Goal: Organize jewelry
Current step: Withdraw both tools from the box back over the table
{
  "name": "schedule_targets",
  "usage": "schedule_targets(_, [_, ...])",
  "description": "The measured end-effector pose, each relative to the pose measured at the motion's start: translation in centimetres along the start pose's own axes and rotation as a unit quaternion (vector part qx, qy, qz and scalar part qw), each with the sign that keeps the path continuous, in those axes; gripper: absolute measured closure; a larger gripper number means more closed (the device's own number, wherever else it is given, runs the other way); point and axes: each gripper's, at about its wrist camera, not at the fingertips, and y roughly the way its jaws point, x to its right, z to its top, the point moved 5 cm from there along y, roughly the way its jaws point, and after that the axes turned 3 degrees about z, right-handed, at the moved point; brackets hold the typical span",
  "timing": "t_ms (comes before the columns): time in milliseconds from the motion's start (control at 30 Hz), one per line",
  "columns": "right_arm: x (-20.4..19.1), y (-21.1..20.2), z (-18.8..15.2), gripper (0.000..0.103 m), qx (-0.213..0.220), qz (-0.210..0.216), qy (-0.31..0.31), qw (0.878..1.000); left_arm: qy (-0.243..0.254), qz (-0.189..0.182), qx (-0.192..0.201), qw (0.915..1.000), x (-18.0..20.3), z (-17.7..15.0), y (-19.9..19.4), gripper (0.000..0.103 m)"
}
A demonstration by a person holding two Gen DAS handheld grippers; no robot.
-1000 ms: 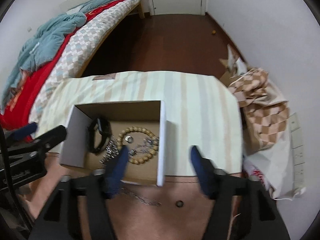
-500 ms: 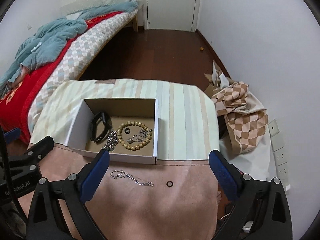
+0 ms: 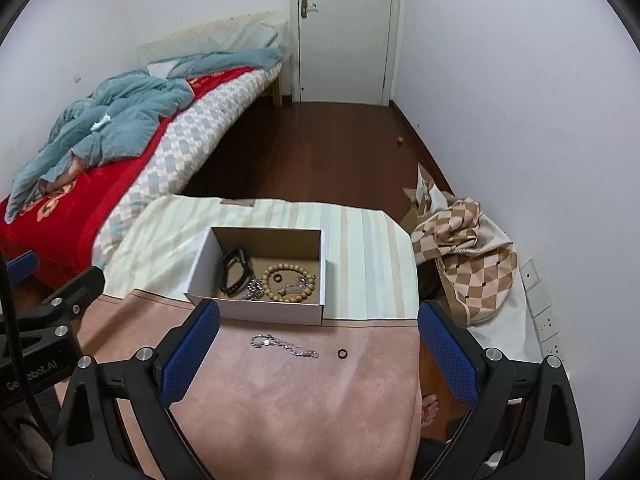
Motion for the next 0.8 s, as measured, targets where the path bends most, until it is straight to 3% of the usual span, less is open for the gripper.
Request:
schedule_targets(200, [0.0, -2.4, -0.4, 0.003, 0.018, 0.013, 0.014, 1.000, -0.018, -0.009, 0.001, 0.9998, -0.4, -0.7, -1.3, 0.000])
schedule_targets(300, [1.2, -1.8, -1.1, 0.003, 0.015, 0.006, 0.031, 0.999, -0.024, 0.005, 0.005, 0.9997, -0.2, -1.5, -0.9, 0.000])
schedule_targets(433, [4.4, 1.6, -3.6, 0.002, -0.013, -0.013, 0.072, 0.997, -0.018, 0.020, -0.017, 0.9995, 0.8, -3.3, 2.2, 0.000])
schedule_targets(600, [7.0, 7.7, -7.4, 0.004, -0.055, -0.020, 0.096, 0.994, -0.005, 0.036, -0.078, 0.9963, 2.3, -6.5, 8.0, 0.000])
schedule_targets(633, [7.3, 9.1, -8.1, 0.006, -0.062, -0.014, 0.099, 0.993, -0.001, 0.041, -0.089, 0.9952, 2.6, -7.1, 9.2, 0.000])
schedule_targets(700, [7.7, 11.8, -9.1, 0.027, -0.078, -0.004, 0.100, 0.992, 0.006, 0.049, -0.110, 0.9927, 3.1, -8.1, 11.5, 0.000])
schedule_targets(800, [7.9, 15.2, -10.1, 0.039, -0.092, 0.005, 0.095, 0.991, 0.011, 0.057, -0.131, 0.9897, 3.5, -9.2, 13.6, 0.000])
